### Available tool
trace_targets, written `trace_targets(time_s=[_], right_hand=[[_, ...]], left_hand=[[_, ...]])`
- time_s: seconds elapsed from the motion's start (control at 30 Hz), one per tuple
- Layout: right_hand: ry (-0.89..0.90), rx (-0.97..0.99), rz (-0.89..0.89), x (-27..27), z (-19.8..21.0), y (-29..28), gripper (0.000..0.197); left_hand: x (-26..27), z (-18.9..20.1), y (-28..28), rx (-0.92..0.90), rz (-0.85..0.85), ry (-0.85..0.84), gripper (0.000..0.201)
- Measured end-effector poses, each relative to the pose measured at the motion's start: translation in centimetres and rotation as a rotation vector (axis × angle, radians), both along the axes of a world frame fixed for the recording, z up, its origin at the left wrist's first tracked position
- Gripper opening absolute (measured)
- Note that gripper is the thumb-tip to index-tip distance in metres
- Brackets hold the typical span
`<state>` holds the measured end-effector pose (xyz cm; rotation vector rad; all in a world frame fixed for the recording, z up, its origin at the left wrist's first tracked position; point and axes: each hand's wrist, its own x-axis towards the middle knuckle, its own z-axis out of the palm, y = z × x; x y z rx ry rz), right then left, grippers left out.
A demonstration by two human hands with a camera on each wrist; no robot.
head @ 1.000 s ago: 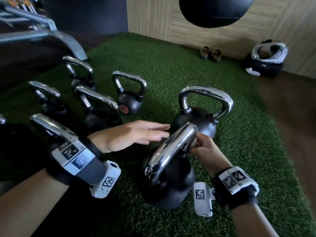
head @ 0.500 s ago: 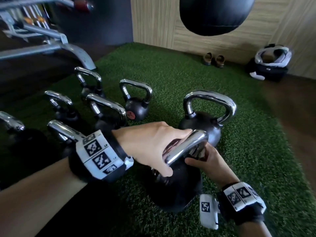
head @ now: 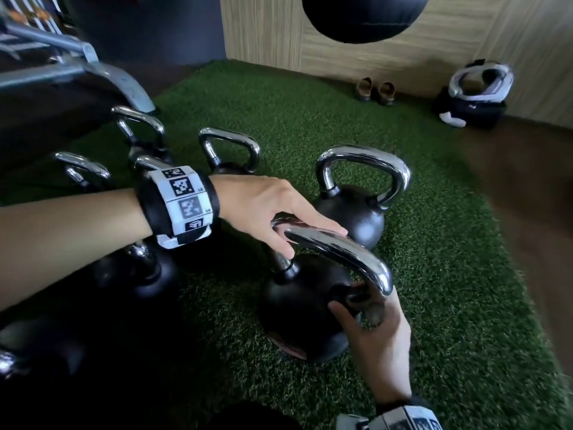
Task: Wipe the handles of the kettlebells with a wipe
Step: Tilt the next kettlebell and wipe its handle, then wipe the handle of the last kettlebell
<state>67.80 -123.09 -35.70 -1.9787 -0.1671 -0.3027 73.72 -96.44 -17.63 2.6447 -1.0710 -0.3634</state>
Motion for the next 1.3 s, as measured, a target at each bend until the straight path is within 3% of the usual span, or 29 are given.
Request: trace_targets(time_s=[0.17,0.33,0.5,0.7,0.83,1.13,1.3], right_hand=[[0.026,0.023,0.057,-0.1,0.8,-0.2,0.056],[0.029,0.101,0.300,1.3,1.7,-3.8,0.028],[-0.113,0.014,0.190,5.8,3.8,-6.2,0.033],[-0.200,-0.108,0.050,11.8,8.6,-5.3,0.042],[-0.251,-0.061,0.129,14.9,11.6,-3.1,0.035],[-0.266,-0.271,0.125,19.4,16.5,-1.3,0.029],[-0.106,-0.379,0.109,21.0,19.3,-1.7,0.031]], left_hand=[[0.4,-0.4,0.6,-0.073,0.013,0.021,0.074],[1.7,0.3,1.6,-0.177,0.189,0.110,0.037],[4.8,1.0,2.3,-0.105,0.359,0.102,0.025],[8.5,1.5,2.0,0.063,0.431,0.075,0.015],[10.2,1.0,1.8,0.028,0.534,0.076,0.020],[17.0,-1.1,2.0,0.057,0.746,0.232,0.039],[19.7,-3.9,1.4,0.034,0.762,0.328,0.059]])
